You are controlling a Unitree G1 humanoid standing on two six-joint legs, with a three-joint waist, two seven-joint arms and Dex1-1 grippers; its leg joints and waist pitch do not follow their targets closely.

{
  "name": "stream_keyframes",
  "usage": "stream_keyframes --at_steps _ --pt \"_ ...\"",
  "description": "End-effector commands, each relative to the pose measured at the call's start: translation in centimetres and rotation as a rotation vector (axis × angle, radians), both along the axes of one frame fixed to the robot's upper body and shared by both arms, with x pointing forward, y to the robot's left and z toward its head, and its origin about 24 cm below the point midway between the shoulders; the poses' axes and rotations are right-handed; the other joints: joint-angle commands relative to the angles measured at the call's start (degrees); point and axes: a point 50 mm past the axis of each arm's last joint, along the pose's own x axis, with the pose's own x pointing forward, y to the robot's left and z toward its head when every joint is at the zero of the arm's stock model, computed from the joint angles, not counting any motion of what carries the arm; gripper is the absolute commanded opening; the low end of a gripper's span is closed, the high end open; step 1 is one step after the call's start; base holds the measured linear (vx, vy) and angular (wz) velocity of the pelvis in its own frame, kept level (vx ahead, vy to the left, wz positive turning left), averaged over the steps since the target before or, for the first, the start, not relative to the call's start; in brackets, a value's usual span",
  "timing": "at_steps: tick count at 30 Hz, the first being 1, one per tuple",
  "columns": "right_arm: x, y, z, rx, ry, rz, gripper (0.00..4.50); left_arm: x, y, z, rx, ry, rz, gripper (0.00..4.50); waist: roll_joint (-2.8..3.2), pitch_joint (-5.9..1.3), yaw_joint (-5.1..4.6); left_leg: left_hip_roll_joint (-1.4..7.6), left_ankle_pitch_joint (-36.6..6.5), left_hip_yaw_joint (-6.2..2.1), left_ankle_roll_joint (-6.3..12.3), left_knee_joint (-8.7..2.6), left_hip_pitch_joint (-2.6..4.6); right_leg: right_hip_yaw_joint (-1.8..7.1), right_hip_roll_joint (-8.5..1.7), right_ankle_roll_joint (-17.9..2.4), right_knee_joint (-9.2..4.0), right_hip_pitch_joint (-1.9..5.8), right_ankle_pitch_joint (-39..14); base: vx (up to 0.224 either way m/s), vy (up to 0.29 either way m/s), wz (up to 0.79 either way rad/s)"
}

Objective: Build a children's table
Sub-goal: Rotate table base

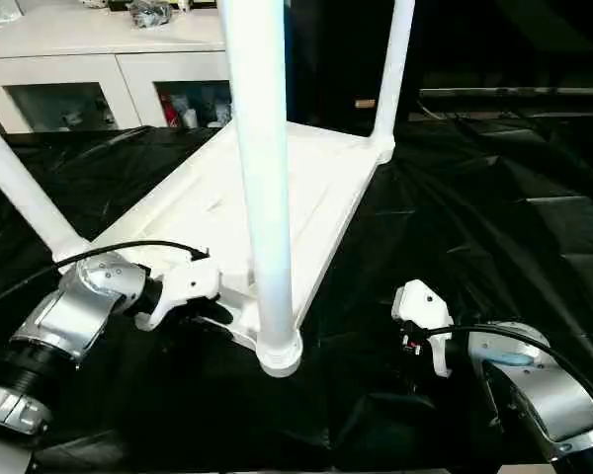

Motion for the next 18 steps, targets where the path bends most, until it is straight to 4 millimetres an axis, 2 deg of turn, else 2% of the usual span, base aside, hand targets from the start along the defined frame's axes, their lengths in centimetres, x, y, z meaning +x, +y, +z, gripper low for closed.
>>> stream_keyframes --at_steps 1,2,3,4,5,6,8,10,11,12,17,18 --pt "0.8 0.2 0.3 -0.009 -0.044 -0.034 4.5 -0.9 0.7 -1.5 0.041 0.069 0.06 0.82 -0.26 -3.31 0.16 1.82 -8.6 -0.32 2.32 -4.54 0.02 2.26 -4.09 -14.9 -4.26 2.83 -5.2 0.0 0.0 0.0" --pt "0.8 0.2 0.3 -0.009 -0.044 -0.034 4.5 -0.9 0.7 -1.5 0.041 0.069 0.06 0.78 -0.24 -3.23 0.07 1.73 -8.9 -0.35 2.23 -4.62 -0.06 2.18 -4.09 -14.5 -4.46 2.85 -7.0 0.0 0.0 0.0" --pt "1.7 -0.2 0.2 -0.027 -0.083 -0.126 4.5 -1.5 0.8 -2.2 0.068 0.094 0.103 0.71 -0.44 -3.24 0.09 1.79 -8.8 -0.26 2.15 -4.56 0.12 2.32 -4.1 -14.1 -4.55 2.71 -7.8 0.0 0.0 0.0" --pt "1.7 -0.2 0.2 -0.027 -0.083 -0.126 4.5 -1.5 0.8 -2.2 0.068 0.094 0.103 0.71 -0.36 -3.34 -0.07 1.8 -8.3 -0.24 1.9 -4.51 0.11 2.33 -4.15 -14.4 -4.29 2.7 -7.2 0.0 0.0 0.0" --pt "2.4 -0.5 0.4 -0.025 -0.108 -0.192 4.5 -1.6 0.2 -2.6 0.035 0.089 0.186 0.59 -0.74 -3.18 -0.23 1.69 -8.8 -0.09 1.8 -4.52 0.26 2.31 -3.99 -14.2 -4.63 2.57 -8.7 0.0 0.0 0.0" --pt "2.5 -0.6 0.4 -0.019 -0.112 -0.204 4.5 -1.6 -0.1 -2.6 0.015 0.088 0.221 0.59 -0.74 -3.18 -0.23 1.69 -8.8 -0.09 1.8 -4.52 0.26 2.31 -3.99 -14.2 -4.63 2.57 -8.7 0.0 0.0 0.0" --pt "2.8 -0.7 0.6 0.001 -0.121 -0.23 4.5 -1.8 -1.6 -2.7 -0.052 0.097 0.321 0.5 -1.2 -3.0 -0.25 1.69 -8.4 0.06 2.62 -4.46 0.18 2.34 -4.05 -14.0 -4.93 2.63 -10.5 0.0 0.0 0.0" --pt "2.8 -0.7 0.6 0.005 -0.123 -0.237 4.5 -1.9 -2.3 -2.7 -0.073 0.098 0.348 0.43 -0.89 -3.16 -0.18 1.64 -7.3 0.07 3.11 -4.34 0.01 2.29 -4.01 -13.6 -4.84 2.69 -10.8 0.0 0.0 0.0" --pt "3.0 -0.6 0.6 0.006 -0.123 -0.243 4.5 -1.7 -3.2 -2.8 -0.091 0.079 0.395 0.43 -1.57 -3.2 -0.19 1.51 -6.3 0.04 3.52 -4.29 -0.34 2.25 -3.99 -13.1 -4.74 2.89 -10.5 0.0 0.0 0.0" --pt "3.1 -0.5 0.5 0.008 -0.122 -0.248 4.5 -1.5 -3.7 -2.9 -0.102 0.058 0.428 0.41 -1.21 -3.2 -0.52 1.51 -6.4 0.08 3.5 -4.27 -0.24 2.18 -3.87 -13.0 -4.93 2.68 -10.4 0.0 0.0 0.0" --pt "3.3 -0.3 0.4 0.002 -0.129 -0.248 4.5 -1.5 -5.5 -3.2 -0.133 0.032 0.475 0.17 -1.6 -3.13 -0.69 1.39 -8.3 0.07 3.63 -4.21 -0.08 2.1 -3.72 -12.1 -5.43 2.55 -12.7 0.0 0.0 0.0" --pt "3.3 -0.3 0.3 0.001 -0.129 -0.249 4.5 -1.6 -5.9 -3.1 -0.144 0.02 0.457 0.12 -2.0 -3.13 -0.69 1.32 -8.3 0.07 3.81 -4.24 -0.21 2.08 -3.66 -11.8 -5.47 2.59 -13.4 0.0 0.0 0.0"
